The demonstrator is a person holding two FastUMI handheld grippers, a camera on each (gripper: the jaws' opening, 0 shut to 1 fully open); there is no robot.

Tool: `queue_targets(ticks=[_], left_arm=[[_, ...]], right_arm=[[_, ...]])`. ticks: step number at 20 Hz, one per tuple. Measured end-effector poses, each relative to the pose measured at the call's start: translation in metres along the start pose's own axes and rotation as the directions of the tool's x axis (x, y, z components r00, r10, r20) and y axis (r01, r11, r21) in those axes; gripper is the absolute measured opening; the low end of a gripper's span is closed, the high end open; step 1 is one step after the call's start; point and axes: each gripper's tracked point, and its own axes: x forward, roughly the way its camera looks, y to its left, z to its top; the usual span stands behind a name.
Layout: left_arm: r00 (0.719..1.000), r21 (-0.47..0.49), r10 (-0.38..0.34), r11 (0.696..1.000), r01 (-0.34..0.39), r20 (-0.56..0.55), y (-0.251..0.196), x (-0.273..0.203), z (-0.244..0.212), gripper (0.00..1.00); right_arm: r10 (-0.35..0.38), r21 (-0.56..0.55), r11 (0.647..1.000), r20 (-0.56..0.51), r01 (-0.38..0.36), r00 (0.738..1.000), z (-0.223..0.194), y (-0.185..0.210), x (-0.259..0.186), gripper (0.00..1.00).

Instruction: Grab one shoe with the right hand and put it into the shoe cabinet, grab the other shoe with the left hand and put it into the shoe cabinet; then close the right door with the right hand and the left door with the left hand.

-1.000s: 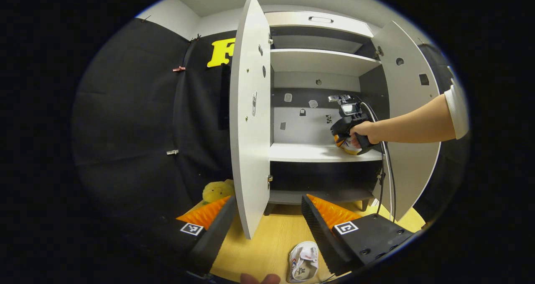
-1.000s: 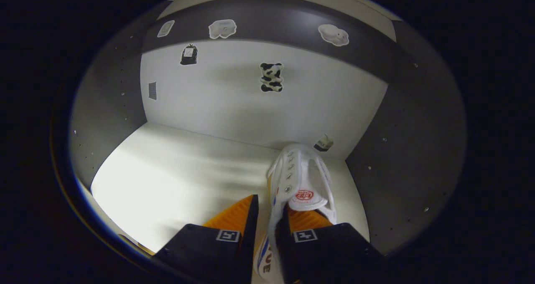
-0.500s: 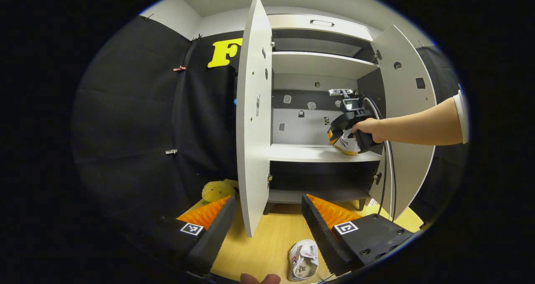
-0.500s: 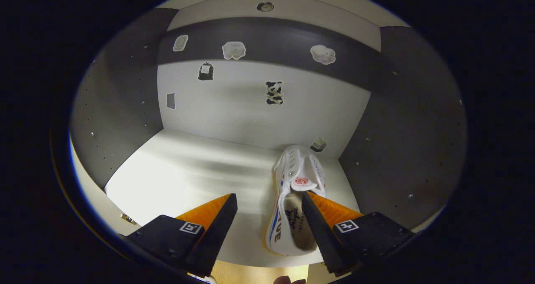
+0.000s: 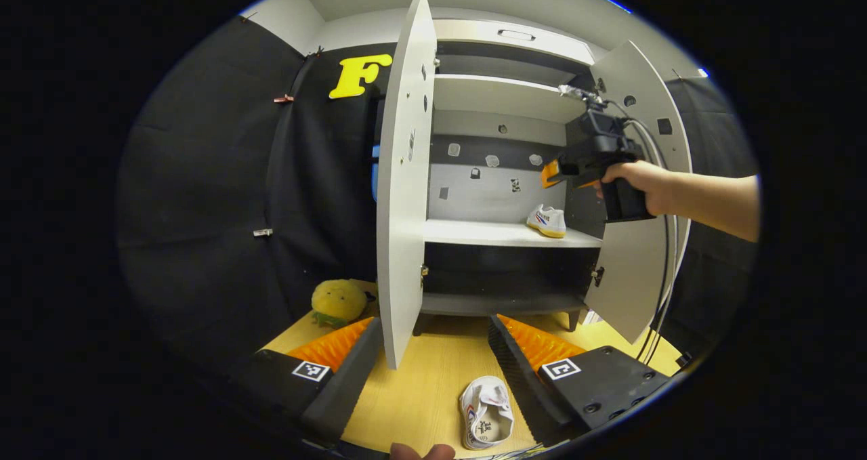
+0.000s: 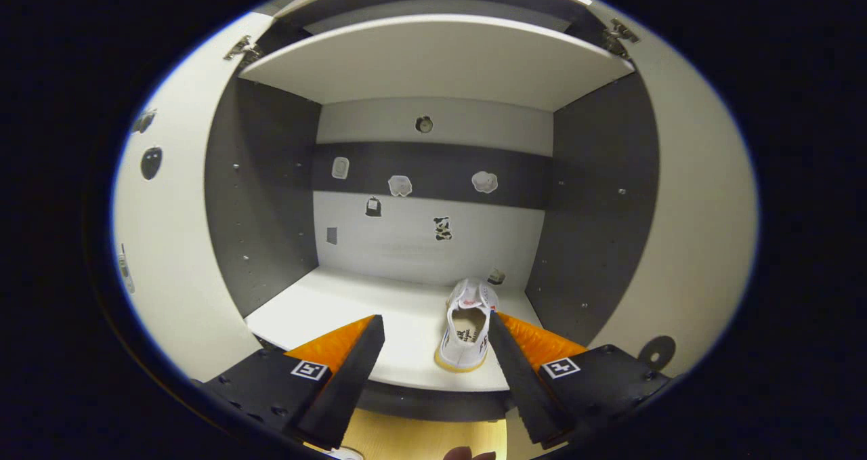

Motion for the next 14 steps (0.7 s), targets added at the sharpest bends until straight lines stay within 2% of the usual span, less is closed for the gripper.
queue_targets(ticks=[4, 7, 10, 14], left_arm=[[0.999, 0.011, -0.054, 0.998, 0.054, -0.01, -0.009, -0.005, -0.038, 0.98], [0.993, 0.049, -0.088, 0.995, 0.092, -0.077, -0.02, 0.0, -0.082, 0.98], [0.976, 0.094, -0.12, 0.986, 0.139, -0.183, -0.034, 0.009, -0.137, 0.98], [0.941, 0.122, -0.153, 0.973, 0.197, -0.301, -0.046, 0.026, -0.21, 0.97]], right_arm=[[0.023, 0.047, 0.999, 0.104, -0.028, 0.994, -0.007, 0.0, -0.079, 0.98], [0.022, 0.066, 0.997, 0.171, -0.034, 0.985, -0.017, -0.002, -0.128, 0.98], [0.042, 0.088, 0.994, 0.203, -0.061, 0.978, -0.024, 0.003, -0.167, 0.98], [0.078, 0.045, 0.994, 0.275, -0.094, 0.958, -0.008, 0.009, -0.205, 0.98]])
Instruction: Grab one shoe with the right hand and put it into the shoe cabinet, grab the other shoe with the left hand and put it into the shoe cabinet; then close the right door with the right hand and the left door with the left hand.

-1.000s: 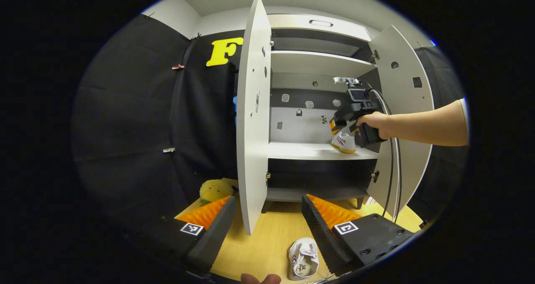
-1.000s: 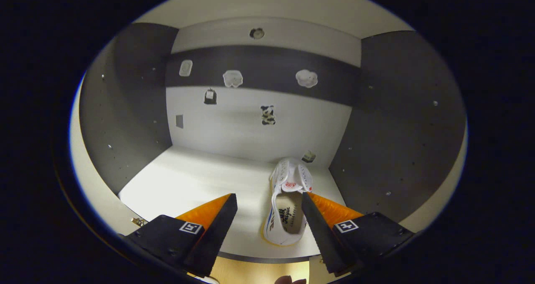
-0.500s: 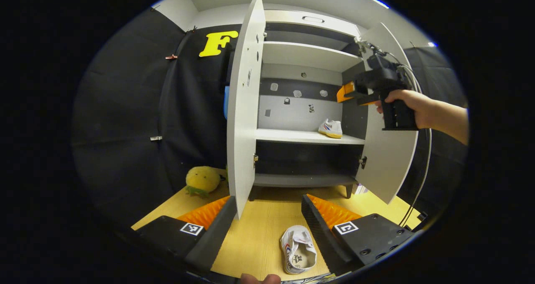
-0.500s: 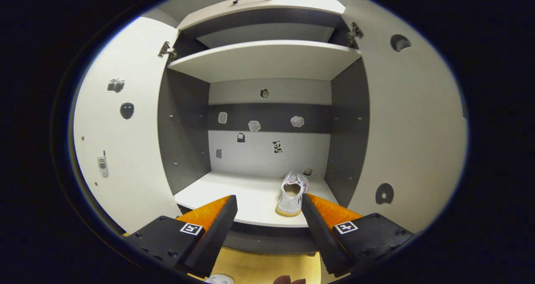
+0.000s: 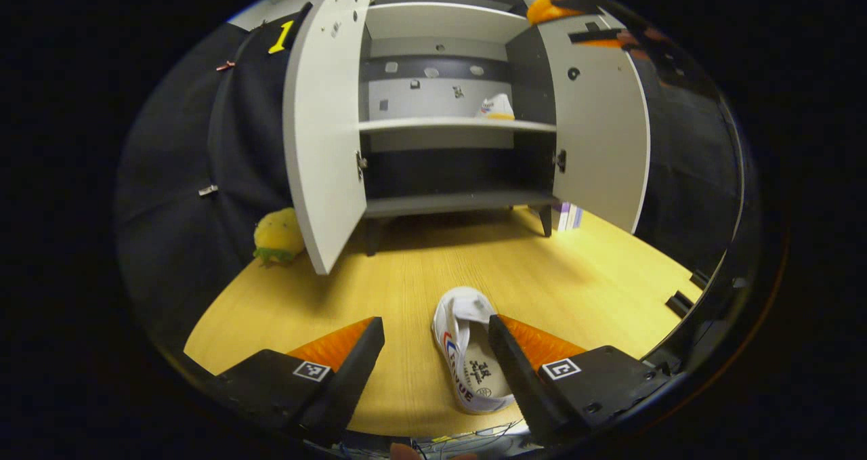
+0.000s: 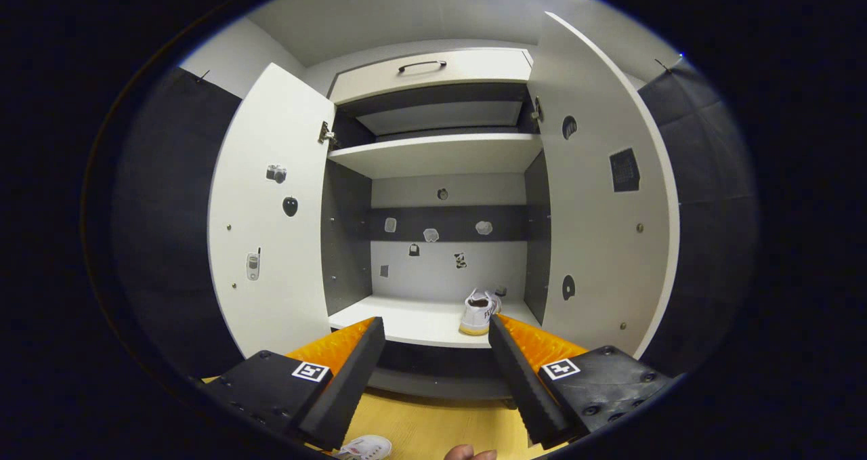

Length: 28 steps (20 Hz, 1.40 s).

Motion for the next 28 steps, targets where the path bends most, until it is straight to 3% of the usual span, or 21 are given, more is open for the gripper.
queue_targets(ticks=[4, 9, 13, 14, 15, 17, 18, 23, 28], left_arm=[[0.996, 0.01, -0.01, 1.0, 0.011, -0.091, -0.001, 0.037, -0.041, 0.91], [0.998, 0.002, -0.018, 1.0, 0.018, -0.065, -0.006, 0.076, -0.035, 0.8], [0.998, 0.01, -0.02, 1.0, 0.02, -0.055, -0.012, 0.108, -0.037, 0.62], [0.998, 0.013, -0.015, 1.0, 0.016, -0.061, -0.012, 0.113, -0.039, 0.48], [0.998, 0.024, 0.003, 1.0, -0.002, -0.061, -0.008, 0.117, -0.041, 0.47], [0.995, 0.044, 0.053, 0.998, -0.049, -0.086, 0.004, 0.122, -0.047, 0.34], [0.994, 0.047, 0.051, 0.998, -0.047, -0.096, 0.004, 0.125, -0.047, 0.16], [0.979, 0.01, 0.041, 0.999, -0.04, -0.198, 0.007, 0.122, -0.038, 0.07], [0.983, -0.029, 0.079, 0.996, -0.085, -0.165, 0.013, 0.095, 0.021, 0.07]], right_arm=[[-0.011, 0.014, 1.0, -0.004, 0.011, 1.0, 0.008, -0.003, -0.018, 0.98], [-0.029, 0.024, 0.999, -0.055, 0.03, 0.998, -0.003, -0.016, -0.027, 0.98], [-0.045, 0.043, 0.998, -0.047, 0.047, 0.998, 0.005, -0.023, -0.029, 0.98], [-0.053, 0.039, 0.998, -0.042, 0.055, 0.998, 0.008, -0.026, -0.029, 0.98], [-0.059, 0.033, 0.998, -0.041, 0.061, 0.997, 0.009, -0.029, -0.03, 0.98], [-0.08, 0.024, 0.996, -0.042, 0.081, 0.996, 0.006, -0.035, -0.031, 0.98], [-0.087, 0.024, 0.996, -0.046, 0.088, 0.995, 0.004, -0.039, -0.033, 0.98], [-0.107, 0.032, 0.994, -0.047, 0.109, 0.993, 0.005, -0.05, -0.041, 0.98], [-0.057, 0.094, 0.994, -0.045, 0.061, 0.997, 0.019, -0.046, -0.047, 0.98]])
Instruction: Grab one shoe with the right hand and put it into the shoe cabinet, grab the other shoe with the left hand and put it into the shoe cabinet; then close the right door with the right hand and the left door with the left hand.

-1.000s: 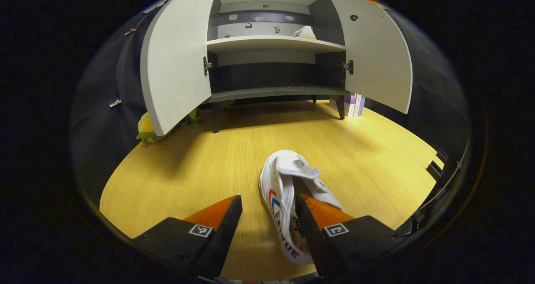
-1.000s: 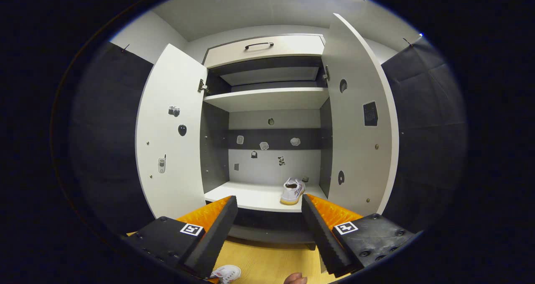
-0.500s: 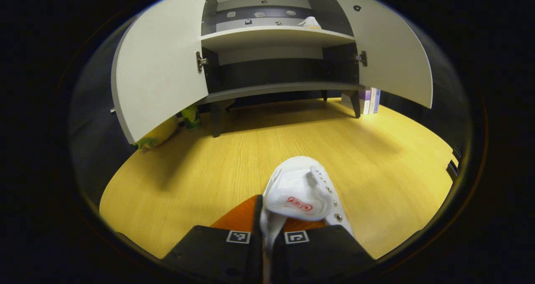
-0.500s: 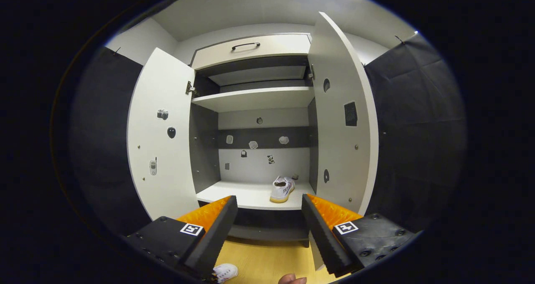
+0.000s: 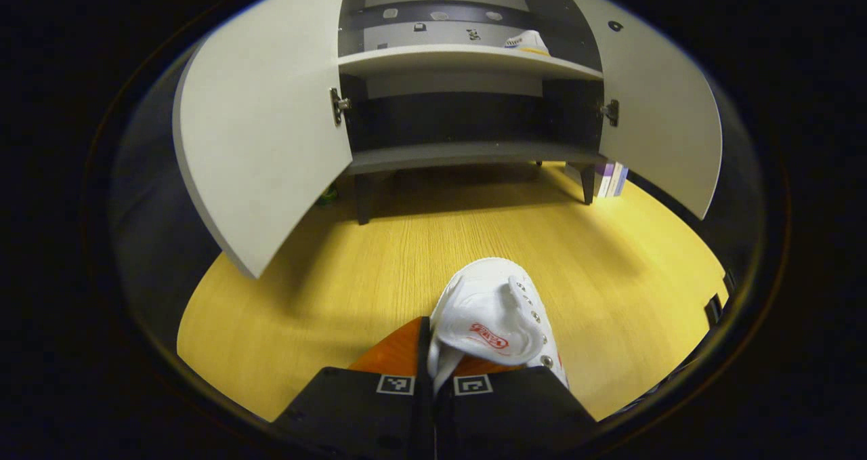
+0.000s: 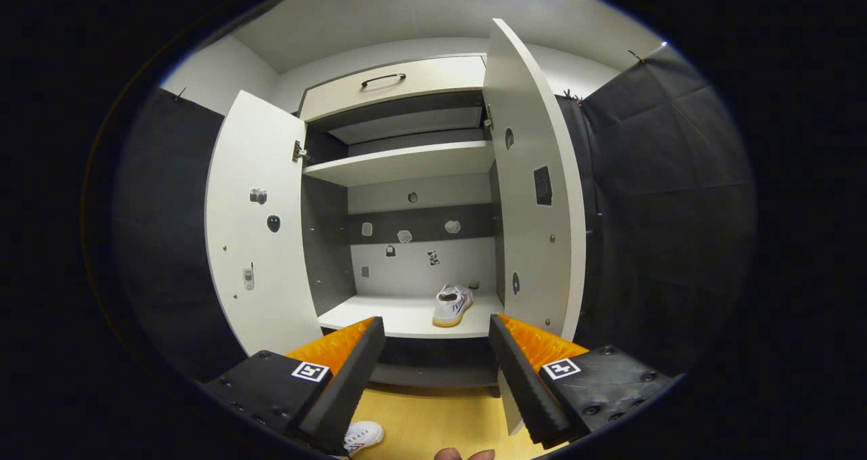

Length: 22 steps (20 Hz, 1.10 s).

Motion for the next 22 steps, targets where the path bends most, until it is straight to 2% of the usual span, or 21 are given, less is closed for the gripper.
queue_targets(ticks=[4, 9, 15, 18, 22], left_arm=[[0.997, 0.002, 0.077, 0.997, -0.077, 0.019, 0.009, -0.028, 0.062, 0.07], [0.991, -0.071, 0.108, 0.992, -0.102, 0.076, 0.011, -0.041, 0.158, 0.07], [0.974, -0.121, 0.159, 0.983, -0.14, 0.163, 0.021, -0.031, 0.28, 0.06], [0.961, -0.146, 0.187, 0.976, -0.159, 0.206, 0.029, -0.023, 0.336, 0.06], [0.954, -0.166, 0.217, 0.969, -0.184, 0.207, 0.041, 0.007, 0.392, 0.06]], right_arm=[[0.036, 0.004, 0.999, 0.001, -0.036, 0.999, 0.008, 0.0, -0.008, 0.98], [0.027, 0.03, 0.999, -0.046, -0.025, 0.999, 0.015, -0.01, -0.021, 0.97], [0.019, 0.002, 1.0, -0.03, -0.019, 0.999, 0.025, -0.026, -0.027, 0.96], [-0.007, 0.005, 1.0, -0.019, 0.007, 1.0, 0.031, -0.042, -0.026, 0.97], [-0.023, 0.006, 1.0, -0.028, 0.023, 0.999, 0.028, -0.058, -0.026, 0.96]])
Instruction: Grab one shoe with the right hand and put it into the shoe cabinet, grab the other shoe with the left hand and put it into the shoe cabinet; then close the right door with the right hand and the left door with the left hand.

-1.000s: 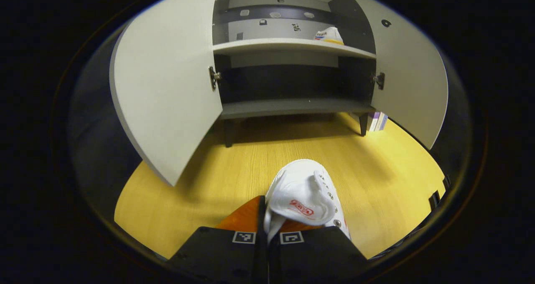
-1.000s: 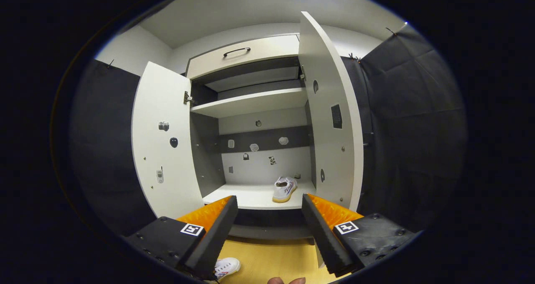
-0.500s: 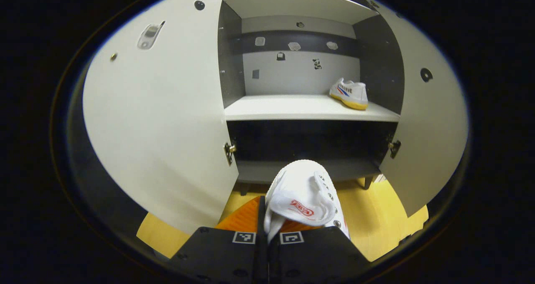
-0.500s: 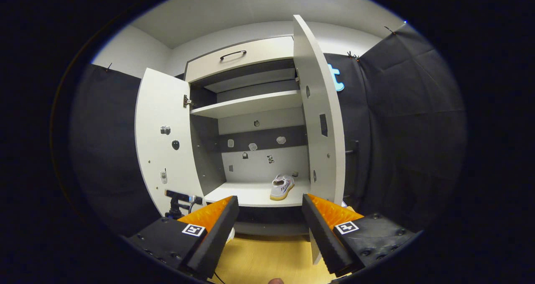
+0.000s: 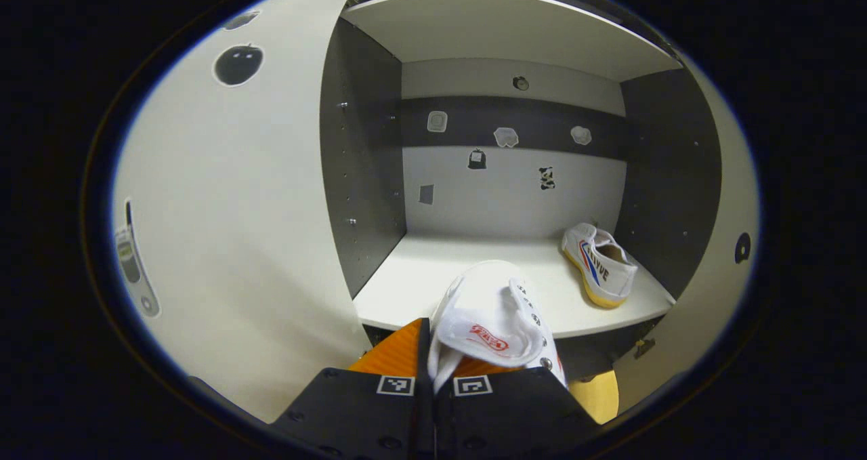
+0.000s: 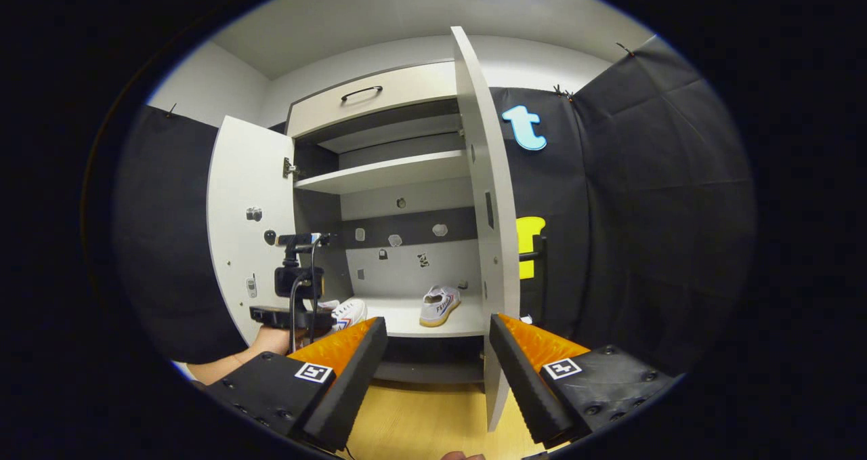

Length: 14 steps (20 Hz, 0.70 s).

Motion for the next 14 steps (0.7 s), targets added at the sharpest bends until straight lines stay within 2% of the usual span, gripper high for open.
queue_targets(ticks=[6, 10, 14], left_arm=[[0.998, 0.012, 0.023, 1.0, -0.022, -0.059, -0.017, 0.08, 0.035, 0.07], [0.997, 0.097, 0.063, 0.994, -0.059, -0.038, -0.031, 0.129, 0.055, 0.07], [0.996, 0.093, 0.075, 0.993, -0.071, -0.04, -0.043, 0.168, 0.056, 0.07]], right_arm=[[-0.043, -0.028, 0.999, 0.017, 0.044, 0.999, 0.008, -0.032, 0.003, 0.97], [-0.046, -0.035, 0.998, 0.024, 0.047, 0.999, 0.02, -0.046, 0.001, 0.96], [-0.059, -0.017, 0.998, 0.03, 0.059, 0.998, 0.022, -0.059, -0.001, 0.96]])
